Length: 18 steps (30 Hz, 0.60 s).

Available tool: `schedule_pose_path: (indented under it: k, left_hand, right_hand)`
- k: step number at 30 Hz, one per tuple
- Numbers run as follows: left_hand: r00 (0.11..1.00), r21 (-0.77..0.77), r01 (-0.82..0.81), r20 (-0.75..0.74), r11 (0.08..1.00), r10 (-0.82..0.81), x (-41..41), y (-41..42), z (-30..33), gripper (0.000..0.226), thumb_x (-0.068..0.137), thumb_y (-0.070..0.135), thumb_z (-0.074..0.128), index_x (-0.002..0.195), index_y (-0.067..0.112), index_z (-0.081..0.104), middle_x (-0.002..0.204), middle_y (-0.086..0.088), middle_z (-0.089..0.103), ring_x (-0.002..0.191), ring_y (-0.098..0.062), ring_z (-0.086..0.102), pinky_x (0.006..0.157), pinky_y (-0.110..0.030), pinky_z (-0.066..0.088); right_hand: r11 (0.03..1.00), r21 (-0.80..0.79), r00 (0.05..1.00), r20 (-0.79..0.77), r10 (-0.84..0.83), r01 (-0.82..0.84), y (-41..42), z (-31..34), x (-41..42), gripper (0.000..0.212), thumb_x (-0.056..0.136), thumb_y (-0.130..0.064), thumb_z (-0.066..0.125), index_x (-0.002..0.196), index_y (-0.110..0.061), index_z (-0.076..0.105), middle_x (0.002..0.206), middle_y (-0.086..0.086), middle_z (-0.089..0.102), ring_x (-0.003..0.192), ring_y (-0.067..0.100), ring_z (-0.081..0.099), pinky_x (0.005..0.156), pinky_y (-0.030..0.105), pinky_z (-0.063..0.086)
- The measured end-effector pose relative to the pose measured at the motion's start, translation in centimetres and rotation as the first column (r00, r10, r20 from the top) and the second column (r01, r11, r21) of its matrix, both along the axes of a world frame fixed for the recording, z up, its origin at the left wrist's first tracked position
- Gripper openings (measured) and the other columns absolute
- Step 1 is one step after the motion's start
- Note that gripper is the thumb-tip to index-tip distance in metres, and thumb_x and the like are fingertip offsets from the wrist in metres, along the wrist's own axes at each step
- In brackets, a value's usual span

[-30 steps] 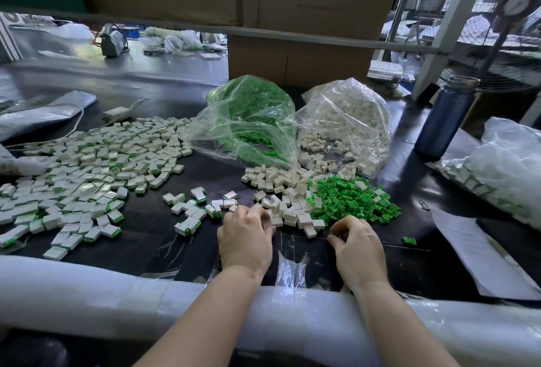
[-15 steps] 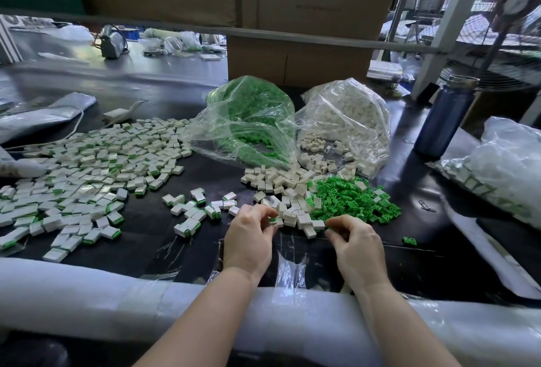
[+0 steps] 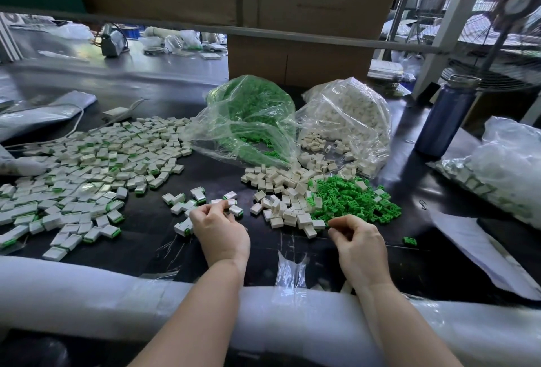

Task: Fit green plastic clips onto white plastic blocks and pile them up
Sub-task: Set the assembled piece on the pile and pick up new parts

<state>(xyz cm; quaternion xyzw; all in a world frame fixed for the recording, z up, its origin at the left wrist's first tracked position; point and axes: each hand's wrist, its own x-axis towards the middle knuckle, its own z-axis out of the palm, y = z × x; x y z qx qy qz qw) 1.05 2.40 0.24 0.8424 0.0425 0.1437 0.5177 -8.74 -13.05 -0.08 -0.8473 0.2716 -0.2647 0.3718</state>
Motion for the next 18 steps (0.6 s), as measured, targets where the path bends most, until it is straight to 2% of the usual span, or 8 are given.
schedule_pose_path:
  k: [3,5,8,11,13,18]
  left_hand:
    - [0.999,0.132,0.015,0.029,0.991,-0.019,-0.3,-0.1,0.2,0.033,0.088,0.001,0.057,0.12,0.006,0.06,0.123,-0.016,0.042,0.115,-0.033,0.038,0.089,-0.017,0.026]
    - [0.986,0.218,0.111,0.096,0.97,-0.135,-0.6,-0.2,0.2,0.03,0.084,0.005,0.062,0.113,0.011,0.065,0.115,-0.011,0.048,0.112,-0.03,0.041,0.093,-0.027,0.031]
    - [0.9,0.375,0.338,0.14,0.863,-0.414,-1.4,-0.7,0.1,0.022,0.087,0.013,0.062,0.107,0.019,0.068,0.101,0.002,0.05,0.106,-0.019,0.043,0.094,-0.024,0.033]
    - [0.856,0.521,0.405,0.072,0.751,-0.511,-1.7,-1.2,-0.4,0.028,0.091,0.024,0.055,0.118,0.026,0.062,0.11,0.005,0.049,0.108,-0.015,0.04,0.097,-0.025,0.031]
    - [0.857,0.558,0.414,0.029,0.72,-0.515,-1.6,-1.3,-0.7,0.029,0.092,0.029,0.053,0.119,0.027,0.06,0.112,0.006,0.047,0.109,-0.015,0.038,0.095,-0.025,0.027]
    - [0.842,0.535,0.43,0.055,0.727,-0.537,-1.4,-1.4,-0.9,0.017,0.091,0.032,0.056,0.103,0.026,0.067,0.109,0.007,0.053,0.104,-0.014,0.041,0.092,-0.023,0.029]
  right_hand:
    - [1.0,0.009,1.0,0.0,-0.002,0.002,-0.1,-0.1,0.0,0.008,0.083,-0.01,0.067,0.085,-0.017,0.069,0.072,-0.016,0.056,0.071,0.0,0.051,0.07,0.02,0.036]
    - [1.0,0.011,1.0,0.0,-0.001,0.001,-0.1,-0.1,0.0,0.009,0.083,-0.01,0.067,0.085,-0.018,0.069,0.071,-0.018,0.055,0.07,-0.003,0.049,0.07,0.019,0.035]
    - [1.0,0.021,1.0,0.006,0.006,-0.007,-0.1,-0.1,0.0,0.01,0.083,-0.009,0.067,0.083,-0.019,0.068,0.072,-0.015,0.058,0.072,0.004,0.054,0.071,0.02,0.038]
    - [0.999,0.036,0.999,0.029,0.02,-0.021,0.0,0.0,0.0,0.016,0.083,-0.009,0.068,0.078,-0.025,0.065,0.072,-0.015,0.06,0.072,0.005,0.056,0.068,0.016,0.039]
    - [0.998,0.053,0.998,0.049,0.037,-0.04,0.1,0.0,-0.1,0.018,0.082,-0.008,0.068,0.078,-0.025,0.064,0.073,-0.013,0.062,0.074,0.007,0.058,0.068,0.015,0.04]
    - [0.985,0.135,0.989,0.121,0.088,-0.104,0.3,0.2,-0.1,0.016,0.081,-0.007,0.069,0.083,-0.023,0.069,0.08,-0.006,0.068,0.081,0.013,0.063,0.079,0.023,0.048]
